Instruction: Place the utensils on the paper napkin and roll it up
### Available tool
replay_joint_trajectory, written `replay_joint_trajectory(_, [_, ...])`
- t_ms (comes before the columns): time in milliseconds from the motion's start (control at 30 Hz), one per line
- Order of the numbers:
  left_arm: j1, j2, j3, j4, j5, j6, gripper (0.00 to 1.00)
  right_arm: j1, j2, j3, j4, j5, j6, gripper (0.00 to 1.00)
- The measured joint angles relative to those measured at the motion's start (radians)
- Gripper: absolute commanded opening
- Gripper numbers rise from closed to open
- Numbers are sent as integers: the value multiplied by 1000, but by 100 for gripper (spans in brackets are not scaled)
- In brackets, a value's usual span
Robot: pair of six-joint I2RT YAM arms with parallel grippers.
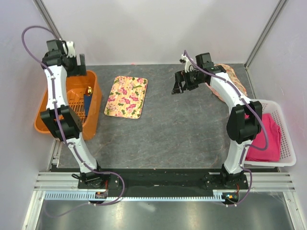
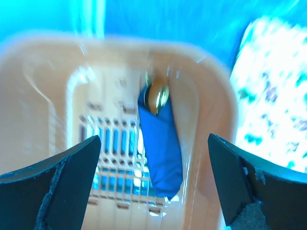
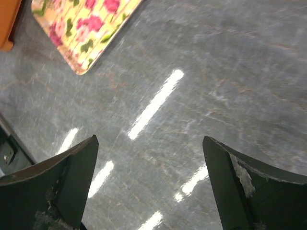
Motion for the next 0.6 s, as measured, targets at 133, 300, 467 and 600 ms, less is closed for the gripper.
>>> replay_joint_trajectory(133, [-99,-42,110,-1,-65,33,100,-49,-8,0,45,27,50,98])
replay_joint_trajectory(300, [-283,-103,121,-24,-118,61,100,-141,-70,2,63,77,98,98])
replay_joint_trajectory(467, [-469,-170,-33,-56,-71,58,100,-206,-239,-48,82,175,111,98])
replay_joint_trajectory(600, [-534,-206,-180,-57,0,26,100,-196,-403,-193,106,243,103,98])
